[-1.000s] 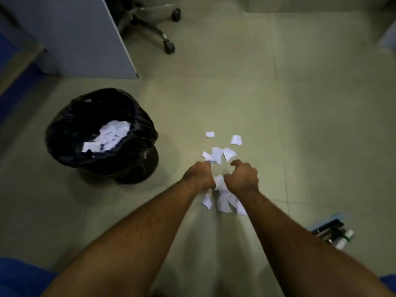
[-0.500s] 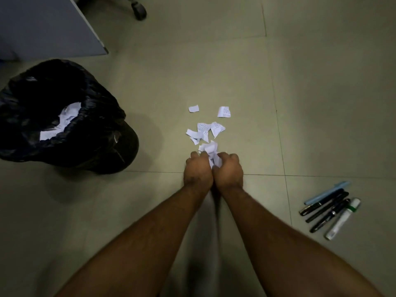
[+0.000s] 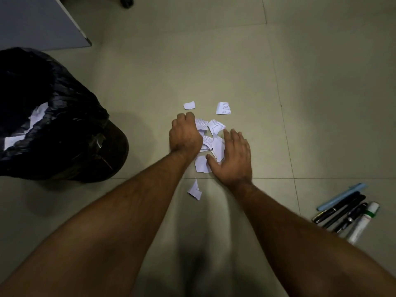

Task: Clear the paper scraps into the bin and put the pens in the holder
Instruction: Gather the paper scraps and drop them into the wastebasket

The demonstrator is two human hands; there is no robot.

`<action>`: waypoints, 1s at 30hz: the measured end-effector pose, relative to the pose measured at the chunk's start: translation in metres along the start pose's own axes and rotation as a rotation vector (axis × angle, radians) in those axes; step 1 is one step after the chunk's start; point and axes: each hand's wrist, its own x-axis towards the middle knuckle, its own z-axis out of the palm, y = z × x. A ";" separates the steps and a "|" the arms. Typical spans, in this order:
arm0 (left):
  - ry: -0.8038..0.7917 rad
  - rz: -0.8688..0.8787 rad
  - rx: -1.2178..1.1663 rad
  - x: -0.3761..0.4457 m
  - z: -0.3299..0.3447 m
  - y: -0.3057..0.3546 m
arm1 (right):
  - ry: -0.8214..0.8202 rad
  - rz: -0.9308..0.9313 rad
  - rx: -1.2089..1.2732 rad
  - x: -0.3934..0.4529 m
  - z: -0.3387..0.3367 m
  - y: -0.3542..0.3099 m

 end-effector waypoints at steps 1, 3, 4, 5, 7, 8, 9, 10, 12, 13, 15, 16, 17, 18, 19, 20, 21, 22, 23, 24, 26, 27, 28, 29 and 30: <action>0.004 0.004 -0.018 0.009 0.003 0.001 | 0.027 -0.005 0.011 0.000 0.001 0.000; -0.019 -0.001 -0.062 0.025 0.007 0.004 | 0.064 -0.017 0.018 0.001 0.003 0.000; -0.049 -0.004 -0.067 0.032 0.011 0.003 | 0.076 -0.019 0.019 0.002 0.003 0.000; -0.078 0.005 -0.049 0.036 0.013 0.003 | 0.083 -0.022 0.024 0.002 0.002 0.000; -0.096 0.077 -0.024 0.034 0.017 0.002 | 0.096 -0.034 0.032 0.002 0.002 -0.001; -0.086 0.130 -0.055 0.029 0.017 0.004 | 0.106 -0.036 0.032 0.003 0.002 -0.001; -0.067 0.181 -0.094 0.020 0.019 0.005 | 0.107 -0.030 0.026 0.002 0.003 -0.001; -0.034 0.229 -0.116 0.014 0.019 0.007 | 0.109 -0.025 0.015 0.003 0.003 -0.001; 0.031 0.285 -0.100 0.010 0.020 0.013 | 0.119 -0.029 -0.010 0.003 0.006 0.000; 0.046 0.306 -0.082 0.015 0.020 0.018 | 0.118 -0.032 -0.019 0.002 0.006 0.000; -0.010 0.358 -0.044 0.029 0.019 0.029 | 0.104 -0.033 -0.021 0.001 0.007 0.000; -0.083 0.405 -0.027 0.036 0.019 0.035 | 0.105 -0.027 -0.017 0.001 0.007 -0.001; -0.160 0.464 0.001 0.041 0.019 0.040 | 0.111 -0.015 -0.008 0.001 0.008 -0.001; -0.215 0.511 0.020 0.044 0.019 0.043 | 0.118 -0.004 0.007 0.001 0.008 -0.001; -0.256 0.539 0.031 0.045 0.018 0.042 | 0.127 0.006 0.027 0.002 0.008 -0.003; -0.287 0.544 0.009 0.042 0.015 0.040 | 0.139 0.010 0.040 0.002 0.007 -0.003; -0.307 0.535 -0.038 0.036 0.010 0.035 | 0.154 0.005 0.042 0.003 0.006 -0.005; -0.319 0.520 -0.095 0.027 0.006 0.026 | 0.155 -0.009 0.034 0.003 0.003 -0.007; -0.332 0.502 -0.153 0.016 0.004 0.018 | 0.144 -0.020 0.020 0.002 0.003 -0.007; -0.327 0.481 -0.210 0.005 0.002 0.009 | 0.130 -0.029 0.007 0.002 0.004 -0.007; -0.221 0.467 -0.243 -0.009 -0.001 -0.002 | 0.093 -0.032 -0.015 0.002 0.004 -0.005; -0.152 0.450 -0.205 -0.010 -0.001 -0.005 | 0.073 -0.032 -0.017 0.002 0.004 -0.005; -0.114 0.406 -0.162 -0.009 -0.003 -0.007 | 0.058 -0.035 -0.013 0.001 0.003 -0.005; -0.131 0.351 -0.124 -0.007 -0.005 -0.008 | 0.046 -0.039 -0.012 0.001 0.000 -0.005; -0.181 0.297 -0.095 -0.006 -0.008 -0.008 | 0.026 -0.045 -0.023 0.002 -0.002 -0.006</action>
